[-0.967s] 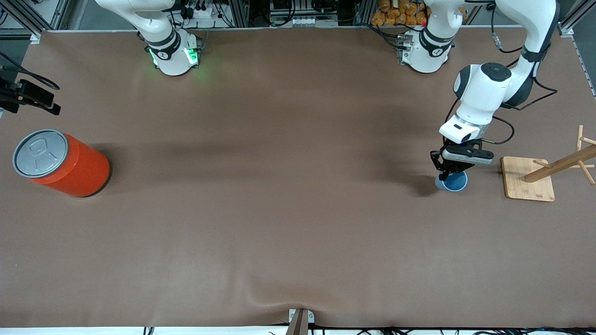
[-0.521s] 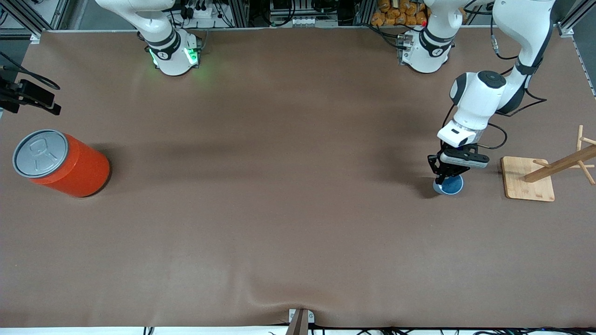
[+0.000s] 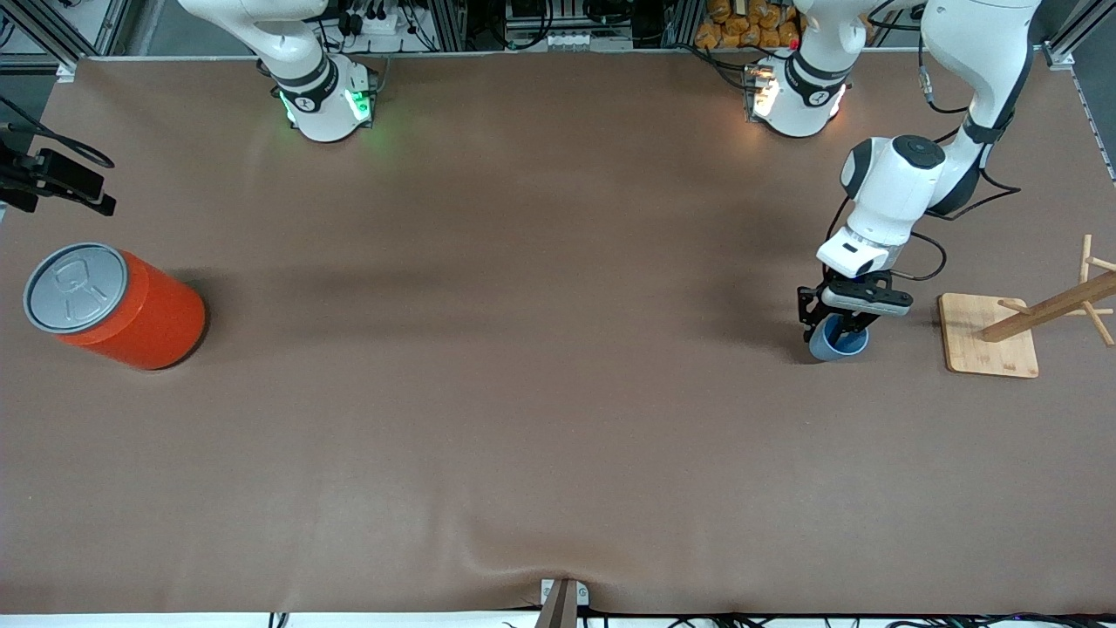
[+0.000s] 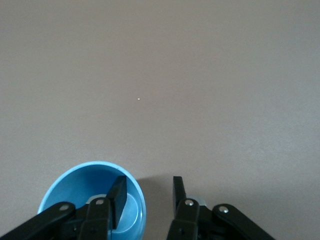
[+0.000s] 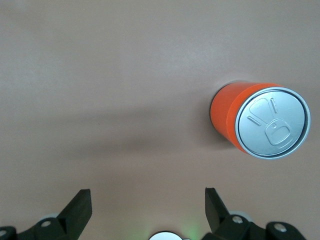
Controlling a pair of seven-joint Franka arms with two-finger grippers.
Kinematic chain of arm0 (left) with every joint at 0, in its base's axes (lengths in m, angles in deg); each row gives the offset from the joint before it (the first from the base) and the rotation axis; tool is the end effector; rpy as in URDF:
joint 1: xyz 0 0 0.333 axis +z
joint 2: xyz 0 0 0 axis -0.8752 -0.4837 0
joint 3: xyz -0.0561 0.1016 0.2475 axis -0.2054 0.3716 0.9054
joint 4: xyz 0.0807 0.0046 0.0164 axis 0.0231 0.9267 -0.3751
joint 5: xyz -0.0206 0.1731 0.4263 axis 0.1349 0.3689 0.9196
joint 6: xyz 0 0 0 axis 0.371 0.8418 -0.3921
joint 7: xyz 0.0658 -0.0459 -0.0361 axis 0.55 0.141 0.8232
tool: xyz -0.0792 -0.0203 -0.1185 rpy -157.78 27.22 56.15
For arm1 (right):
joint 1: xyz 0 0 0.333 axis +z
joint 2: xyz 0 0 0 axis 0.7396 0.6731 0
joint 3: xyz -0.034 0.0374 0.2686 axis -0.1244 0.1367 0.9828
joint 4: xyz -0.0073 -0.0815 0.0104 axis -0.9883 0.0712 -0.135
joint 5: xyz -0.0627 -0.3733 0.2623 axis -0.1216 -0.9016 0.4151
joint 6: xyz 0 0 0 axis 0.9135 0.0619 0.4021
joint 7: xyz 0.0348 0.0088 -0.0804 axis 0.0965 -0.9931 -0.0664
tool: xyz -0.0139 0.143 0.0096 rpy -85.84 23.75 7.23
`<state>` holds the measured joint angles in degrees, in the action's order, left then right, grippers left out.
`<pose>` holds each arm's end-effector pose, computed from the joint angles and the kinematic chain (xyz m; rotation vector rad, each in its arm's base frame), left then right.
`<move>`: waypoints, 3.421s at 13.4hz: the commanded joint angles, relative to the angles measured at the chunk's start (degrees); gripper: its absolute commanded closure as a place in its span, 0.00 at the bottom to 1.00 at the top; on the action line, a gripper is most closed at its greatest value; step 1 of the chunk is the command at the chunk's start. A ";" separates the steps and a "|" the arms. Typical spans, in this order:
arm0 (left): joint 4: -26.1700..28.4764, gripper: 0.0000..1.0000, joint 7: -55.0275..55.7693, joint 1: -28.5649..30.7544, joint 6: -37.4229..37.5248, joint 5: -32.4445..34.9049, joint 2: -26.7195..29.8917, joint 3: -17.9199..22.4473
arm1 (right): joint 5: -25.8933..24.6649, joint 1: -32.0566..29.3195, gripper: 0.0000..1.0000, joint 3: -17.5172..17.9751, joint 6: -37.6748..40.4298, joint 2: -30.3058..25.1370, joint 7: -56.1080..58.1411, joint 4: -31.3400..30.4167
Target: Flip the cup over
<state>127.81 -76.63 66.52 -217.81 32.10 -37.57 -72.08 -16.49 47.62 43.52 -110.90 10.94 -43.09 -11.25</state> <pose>0.5158 -0.0698 0.1062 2.9660 -0.3169 0.8019 0.6021 -0.0331 0.5844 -3.1151 0.1079 0.1165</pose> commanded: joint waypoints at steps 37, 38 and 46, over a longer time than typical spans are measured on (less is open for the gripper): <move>-53.27 0.00 5.07 -1.14 86.29 -13.38 4.45 -1.76 | 0.11 0.43 0.00 -0.02 -0.20 -0.47 -0.83 -0.40; -54.33 0.00 5.07 -1.14 87.36 -13.21 4.45 -1.76 | 0.11 0.43 0.00 -0.02 -0.20 -0.47 -0.83 -0.40; -56.45 0.00 4.63 -1.23 89.65 -12.77 4.97 -2.64 | 0.11 0.43 0.00 -0.02 -0.20 -0.47 -0.92 -0.40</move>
<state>72.93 -72.47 65.40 -129.87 19.42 -32.54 -73.95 -16.49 47.67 43.54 -110.92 10.95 -43.09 -11.26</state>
